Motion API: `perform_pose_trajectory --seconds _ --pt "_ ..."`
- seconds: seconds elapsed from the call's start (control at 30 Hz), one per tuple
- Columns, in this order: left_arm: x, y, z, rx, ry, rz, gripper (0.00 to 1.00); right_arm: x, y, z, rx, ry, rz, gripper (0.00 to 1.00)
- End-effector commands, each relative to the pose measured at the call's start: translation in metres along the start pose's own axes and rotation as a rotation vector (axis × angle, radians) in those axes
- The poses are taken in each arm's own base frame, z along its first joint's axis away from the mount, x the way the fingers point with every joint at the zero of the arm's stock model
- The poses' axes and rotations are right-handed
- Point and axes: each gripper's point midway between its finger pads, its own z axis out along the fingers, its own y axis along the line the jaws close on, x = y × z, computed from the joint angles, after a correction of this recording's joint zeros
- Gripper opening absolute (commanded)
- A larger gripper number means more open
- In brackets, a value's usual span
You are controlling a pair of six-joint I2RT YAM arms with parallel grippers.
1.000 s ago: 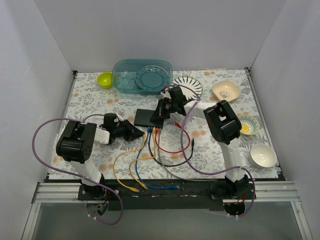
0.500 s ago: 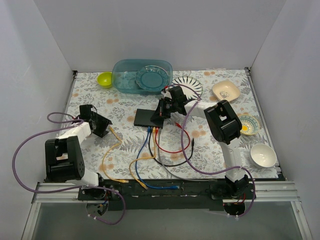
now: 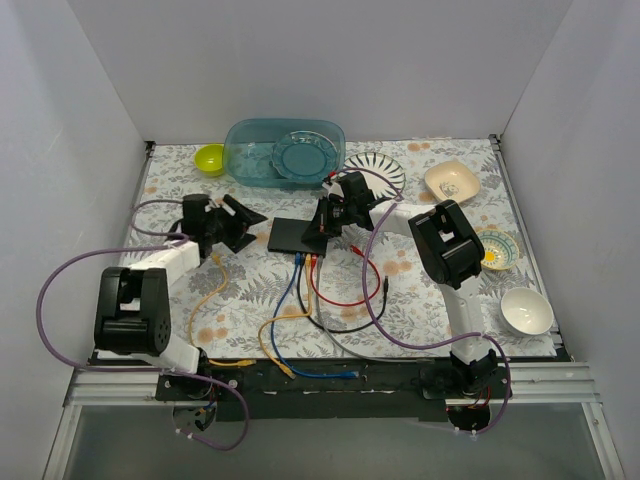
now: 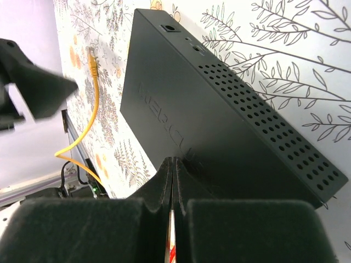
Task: Pull the plug from the switch port
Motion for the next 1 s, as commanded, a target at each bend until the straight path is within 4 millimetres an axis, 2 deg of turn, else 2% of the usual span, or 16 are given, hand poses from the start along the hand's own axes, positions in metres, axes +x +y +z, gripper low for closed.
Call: perform_pose_trajectory --seconds 0.0,0.07,0.2,0.57,0.7,0.97 --pt "0.08 -0.05 0.019 0.193 0.237 0.165 0.65 0.025 -0.047 0.002 0.151 0.052 0.057 0.01" --pt "0.105 -0.041 0.028 0.19 0.304 0.164 0.6 0.025 -0.047 0.002 0.15 0.054 0.06 0.01" --pt "0.124 -0.017 0.032 0.167 0.351 0.122 0.54 0.025 -0.048 0.003 0.152 0.054 0.065 0.01" --pt "0.129 0.015 0.044 0.086 0.349 0.118 0.5 0.028 -0.052 0.003 0.161 0.056 0.07 0.01" --pt "0.126 0.029 0.054 0.034 0.321 0.071 0.42 0.027 -0.052 0.004 0.163 0.056 0.071 0.01" --pt "0.125 0.032 0.065 0.023 0.324 0.072 0.31 0.028 -0.052 0.003 0.163 0.06 0.075 0.01"
